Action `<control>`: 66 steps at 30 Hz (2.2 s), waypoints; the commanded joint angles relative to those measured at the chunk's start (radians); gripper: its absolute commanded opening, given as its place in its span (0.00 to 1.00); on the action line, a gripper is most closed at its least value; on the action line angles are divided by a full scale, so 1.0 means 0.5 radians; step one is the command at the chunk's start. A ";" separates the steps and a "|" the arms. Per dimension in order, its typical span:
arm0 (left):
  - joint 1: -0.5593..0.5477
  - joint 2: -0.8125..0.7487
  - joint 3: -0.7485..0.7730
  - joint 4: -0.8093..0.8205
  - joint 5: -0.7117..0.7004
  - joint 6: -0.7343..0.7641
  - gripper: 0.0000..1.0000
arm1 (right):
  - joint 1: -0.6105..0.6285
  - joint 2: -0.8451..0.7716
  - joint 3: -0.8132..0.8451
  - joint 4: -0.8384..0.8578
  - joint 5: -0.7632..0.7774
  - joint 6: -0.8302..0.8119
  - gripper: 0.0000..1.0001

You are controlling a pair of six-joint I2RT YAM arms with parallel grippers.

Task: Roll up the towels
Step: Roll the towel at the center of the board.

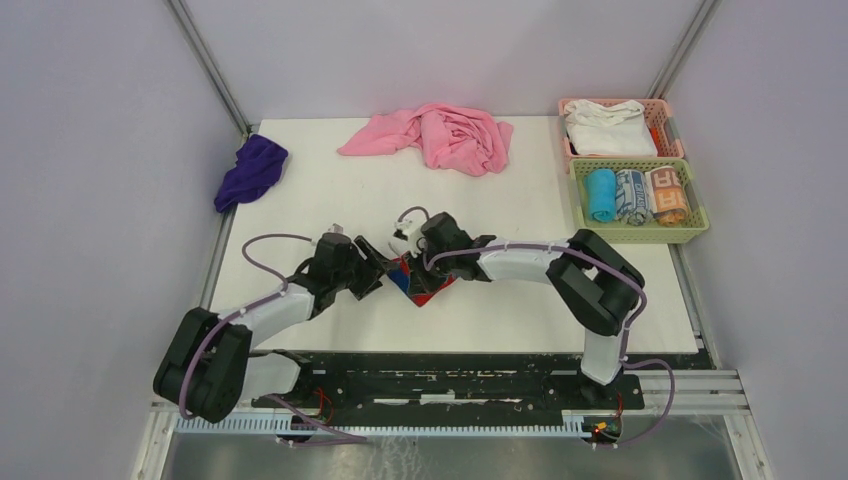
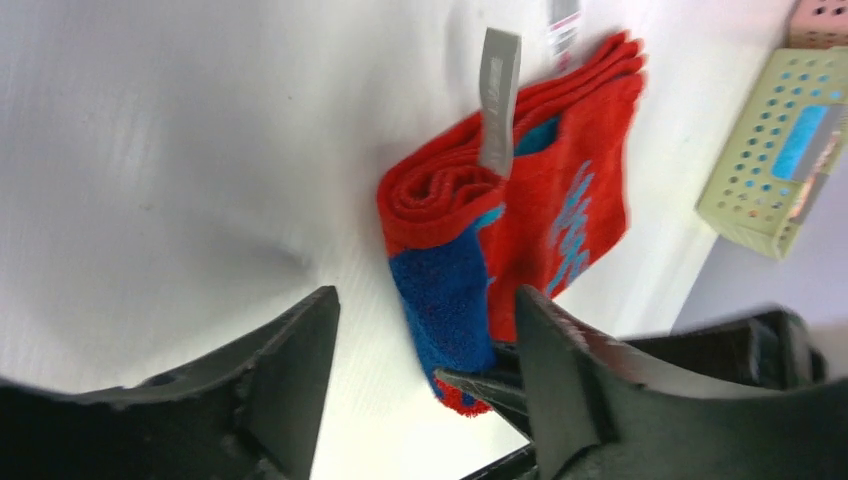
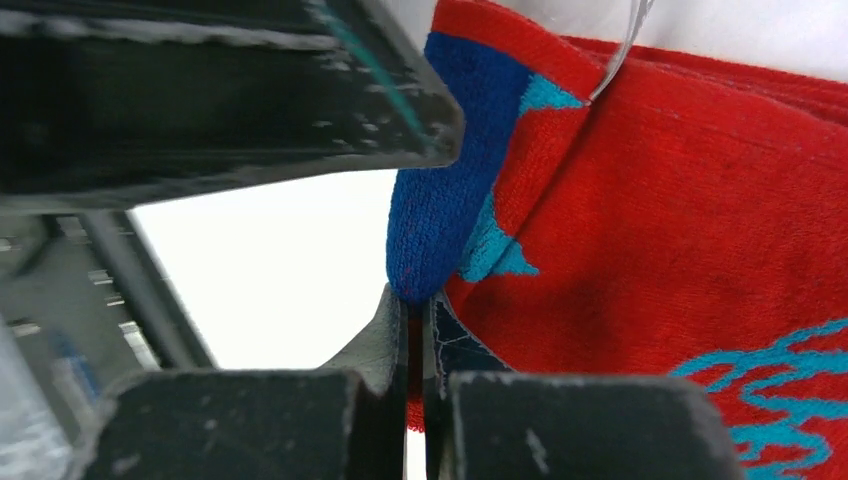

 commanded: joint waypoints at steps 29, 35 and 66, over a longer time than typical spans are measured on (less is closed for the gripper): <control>0.001 0.507 0.153 0.598 0.225 -0.083 0.56 | -0.724 0.502 -0.533 1.211 -1.341 1.307 0.05; -0.018 0.745 0.200 0.667 0.259 -0.087 0.46 | -0.725 0.456 -0.468 0.965 -1.282 1.145 0.06; -0.092 0.120 0.144 -0.303 -0.365 -0.293 0.03 | 0.177 -0.516 0.050 -0.331 0.425 -0.143 0.53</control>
